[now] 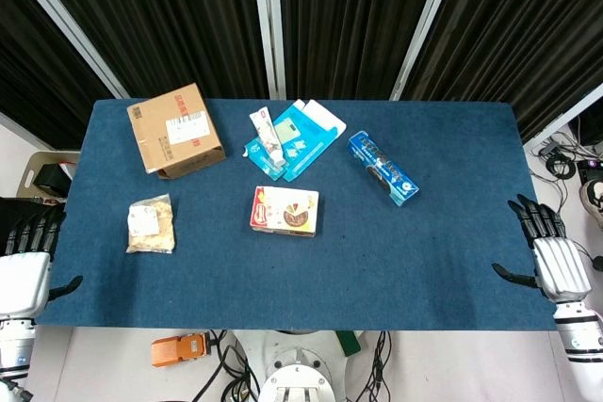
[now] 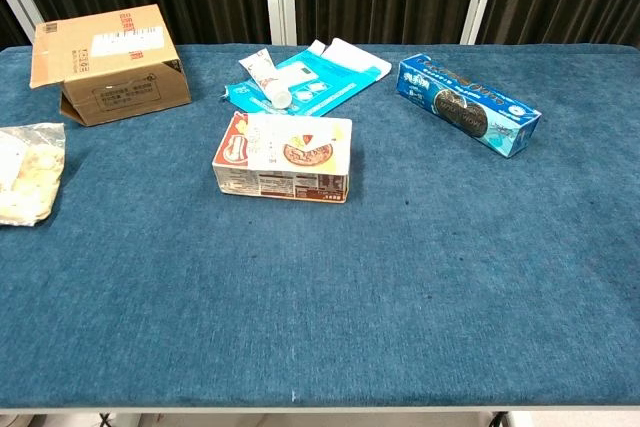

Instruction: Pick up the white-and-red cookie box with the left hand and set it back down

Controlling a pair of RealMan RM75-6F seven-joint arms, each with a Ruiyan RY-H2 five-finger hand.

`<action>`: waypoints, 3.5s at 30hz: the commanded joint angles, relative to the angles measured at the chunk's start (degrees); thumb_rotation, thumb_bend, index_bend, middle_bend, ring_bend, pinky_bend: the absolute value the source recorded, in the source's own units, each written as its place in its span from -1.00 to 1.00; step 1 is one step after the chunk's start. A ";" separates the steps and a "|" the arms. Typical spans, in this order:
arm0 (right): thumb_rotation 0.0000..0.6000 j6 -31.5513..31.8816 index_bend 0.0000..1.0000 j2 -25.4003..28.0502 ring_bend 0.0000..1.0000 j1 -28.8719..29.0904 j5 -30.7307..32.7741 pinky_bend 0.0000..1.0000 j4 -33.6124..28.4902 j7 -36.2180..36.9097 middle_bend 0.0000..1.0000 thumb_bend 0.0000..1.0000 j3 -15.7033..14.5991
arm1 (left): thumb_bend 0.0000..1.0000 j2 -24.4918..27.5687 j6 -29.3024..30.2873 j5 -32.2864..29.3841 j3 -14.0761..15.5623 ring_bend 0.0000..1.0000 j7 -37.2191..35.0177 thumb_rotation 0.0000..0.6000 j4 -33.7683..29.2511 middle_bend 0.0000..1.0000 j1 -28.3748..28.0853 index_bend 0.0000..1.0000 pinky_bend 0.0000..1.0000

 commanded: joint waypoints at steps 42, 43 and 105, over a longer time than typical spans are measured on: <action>1.00 1.64 -1.00 1.54 -1.00 -0.40 -0.78 -1.00 -0.86 0.35 -1.00 -0.51 -0.17 | -1.00 -23.40 -31.81 -55.22 -16.87 -1.00 38.67 1.00 -8.32 -0.95 -55.49 -0.85 -1.00; 1.00 1.59 -1.00 1.57 -1.00 -0.43 -0.66 -1.00 -0.86 0.32 -1.00 -0.51 -0.17 | -1.00 -24.21 -31.28 -57.32 -16.85 -1.00 39.34 1.00 -7.48 -0.95 -56.62 -0.85 -1.00; 1.00 -1.03 -1.00 0.35 -1.00 -0.14 1.50 -1.00 0.18 -1.05 -1.00 -0.51 -0.06 | -0.91 -27.37 -40.76 -40.81 -25.49 -0.61 -12.43 1.00 -5.38 -0.29 -44.40 -0.29 -0.67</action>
